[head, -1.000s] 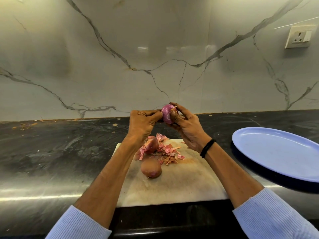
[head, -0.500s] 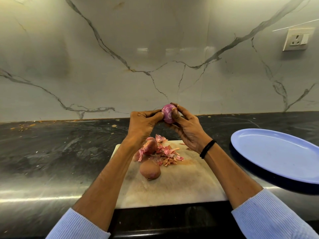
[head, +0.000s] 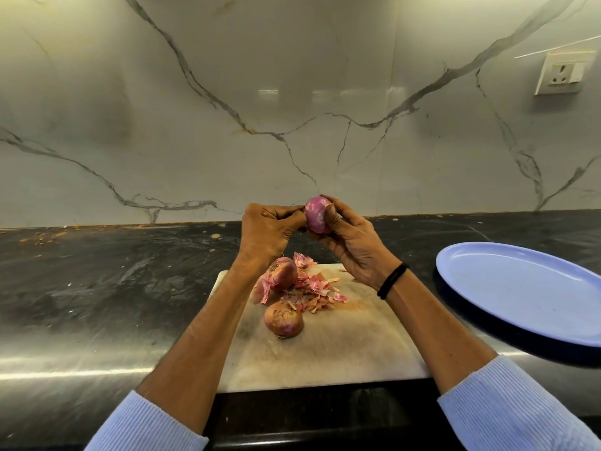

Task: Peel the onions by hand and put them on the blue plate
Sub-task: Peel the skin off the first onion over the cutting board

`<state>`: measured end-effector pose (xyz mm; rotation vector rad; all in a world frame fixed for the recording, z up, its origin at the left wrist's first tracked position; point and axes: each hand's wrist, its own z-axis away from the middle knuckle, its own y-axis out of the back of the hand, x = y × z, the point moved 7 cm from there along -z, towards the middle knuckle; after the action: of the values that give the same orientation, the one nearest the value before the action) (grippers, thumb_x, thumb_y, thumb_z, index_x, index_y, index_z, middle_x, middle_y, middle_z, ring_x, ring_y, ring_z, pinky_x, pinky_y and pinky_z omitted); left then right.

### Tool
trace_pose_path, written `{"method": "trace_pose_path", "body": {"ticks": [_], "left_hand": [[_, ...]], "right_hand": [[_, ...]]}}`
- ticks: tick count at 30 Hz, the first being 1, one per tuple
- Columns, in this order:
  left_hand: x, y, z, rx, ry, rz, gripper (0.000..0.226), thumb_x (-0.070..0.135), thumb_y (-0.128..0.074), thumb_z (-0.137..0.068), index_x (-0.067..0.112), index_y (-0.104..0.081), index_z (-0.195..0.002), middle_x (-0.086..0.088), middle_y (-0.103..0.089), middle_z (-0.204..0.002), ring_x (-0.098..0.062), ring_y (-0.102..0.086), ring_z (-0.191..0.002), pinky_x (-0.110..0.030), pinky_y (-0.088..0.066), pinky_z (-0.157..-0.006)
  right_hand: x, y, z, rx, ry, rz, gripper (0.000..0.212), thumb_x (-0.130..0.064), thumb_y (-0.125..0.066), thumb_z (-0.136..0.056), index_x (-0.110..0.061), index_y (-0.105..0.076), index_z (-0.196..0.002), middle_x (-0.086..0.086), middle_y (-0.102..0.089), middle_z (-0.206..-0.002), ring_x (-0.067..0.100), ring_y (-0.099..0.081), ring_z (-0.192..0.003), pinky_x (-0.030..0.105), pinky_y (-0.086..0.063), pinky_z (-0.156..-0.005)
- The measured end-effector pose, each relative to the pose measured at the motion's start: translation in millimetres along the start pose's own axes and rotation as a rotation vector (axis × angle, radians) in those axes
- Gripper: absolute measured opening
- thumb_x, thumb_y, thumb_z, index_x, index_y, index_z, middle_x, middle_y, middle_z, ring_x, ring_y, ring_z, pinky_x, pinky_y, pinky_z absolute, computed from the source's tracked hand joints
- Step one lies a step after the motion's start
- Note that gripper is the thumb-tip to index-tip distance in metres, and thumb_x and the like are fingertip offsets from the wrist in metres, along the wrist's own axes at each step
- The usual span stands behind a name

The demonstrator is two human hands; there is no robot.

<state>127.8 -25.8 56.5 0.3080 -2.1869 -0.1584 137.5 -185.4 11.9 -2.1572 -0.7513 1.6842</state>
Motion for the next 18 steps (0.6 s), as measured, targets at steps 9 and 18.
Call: {"method": "trace_pose_path", "body": {"ticks": [9,18], "left_hand": [[2,1,2,0.023,0.05,0.11,0.023,0.01,-0.075,-0.085,0.005,-0.075,-0.108,-0.003,-0.076,-0.095,-0.007,-0.074,-0.082,-0.023,-0.06,-0.078],[6,-5,5,-0.033,0.059,0.157,0.032,0.02,-0.08,-0.078,0.01,-0.075,-0.108,-0.002,-0.077,-0.099,-0.011,-0.075,-0.09,-0.031,-0.06,-0.086]], "right_hand": [[0,-1,0,0.008,-0.015,-0.027,0.061,-0.023,-0.066,-0.082,-0.003,-0.053,-0.138,0.02,-0.059,-0.136,0.037,-0.06,-0.123,0.047,-0.053,-0.096],[-4,3,1,0.063,0.019,-0.104,0.064,-0.021,-0.069,-0.079,-0.002,-0.053,-0.138,0.02,-0.061,-0.134,0.029,-0.067,-0.112,0.04,-0.059,-0.09]]}}
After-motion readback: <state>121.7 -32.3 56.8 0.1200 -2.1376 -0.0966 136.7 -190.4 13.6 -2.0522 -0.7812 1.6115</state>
